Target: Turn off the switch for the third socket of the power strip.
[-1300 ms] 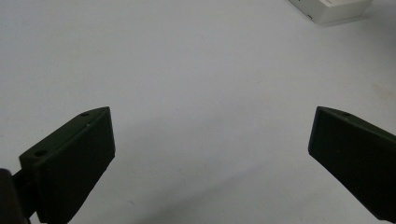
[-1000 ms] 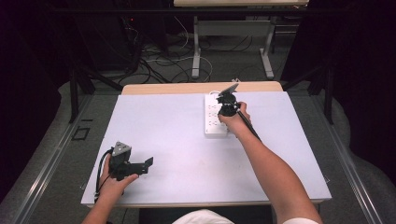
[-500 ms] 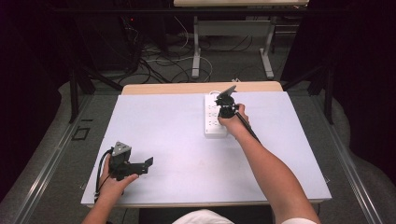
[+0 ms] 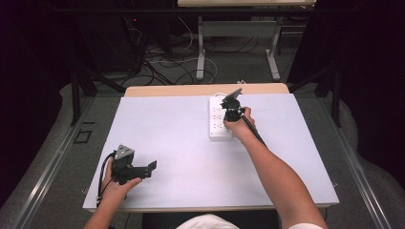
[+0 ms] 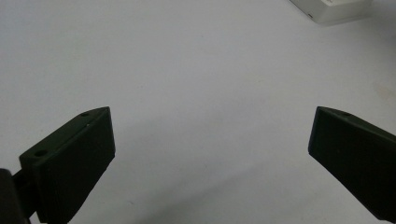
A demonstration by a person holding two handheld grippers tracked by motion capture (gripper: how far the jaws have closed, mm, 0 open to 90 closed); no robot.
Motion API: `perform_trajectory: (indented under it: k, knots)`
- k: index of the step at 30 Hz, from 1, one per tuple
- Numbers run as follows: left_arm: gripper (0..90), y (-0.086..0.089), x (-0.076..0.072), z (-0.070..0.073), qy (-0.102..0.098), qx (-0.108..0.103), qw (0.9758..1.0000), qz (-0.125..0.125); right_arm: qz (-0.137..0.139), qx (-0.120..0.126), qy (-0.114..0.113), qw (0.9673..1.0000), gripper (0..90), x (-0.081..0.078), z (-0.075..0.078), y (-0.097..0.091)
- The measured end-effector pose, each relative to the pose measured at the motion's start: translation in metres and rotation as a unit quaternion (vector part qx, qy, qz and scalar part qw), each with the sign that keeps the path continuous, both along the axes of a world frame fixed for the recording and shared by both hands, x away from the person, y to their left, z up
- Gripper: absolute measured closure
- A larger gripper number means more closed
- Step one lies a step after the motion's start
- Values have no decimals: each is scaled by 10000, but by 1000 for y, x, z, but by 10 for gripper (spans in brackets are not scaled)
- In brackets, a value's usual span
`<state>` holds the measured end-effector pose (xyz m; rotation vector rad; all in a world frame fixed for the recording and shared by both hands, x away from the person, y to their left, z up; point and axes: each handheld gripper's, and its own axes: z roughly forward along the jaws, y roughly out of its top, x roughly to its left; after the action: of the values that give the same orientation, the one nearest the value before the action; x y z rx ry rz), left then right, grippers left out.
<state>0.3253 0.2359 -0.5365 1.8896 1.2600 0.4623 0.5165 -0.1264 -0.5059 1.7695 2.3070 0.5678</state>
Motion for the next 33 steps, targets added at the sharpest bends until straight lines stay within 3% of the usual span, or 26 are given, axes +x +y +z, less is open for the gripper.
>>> perform_trajectory:
  k: [6,11,13,16,33]
  knots:
    - [6,0,0,1,24,18,10000,-39,-39,-76,48,10000,900,-1,0,0]
    - [6,0,0,1,40,24,10000,-45,-38,-13,14,10000,900,-1,-4,-1]
    - [6,0,0,1,42,20,10000,-46,-59,128,-18,9999,900,-1,-4,-2]
    - [6,0,0,0,47,19,10000,-43,-27,25,76,10000,900,-1,-3,-2]
    - [6,0,0,1,37,11,10000,-28,-57,62,54,10000,896,-1,-3,-2]
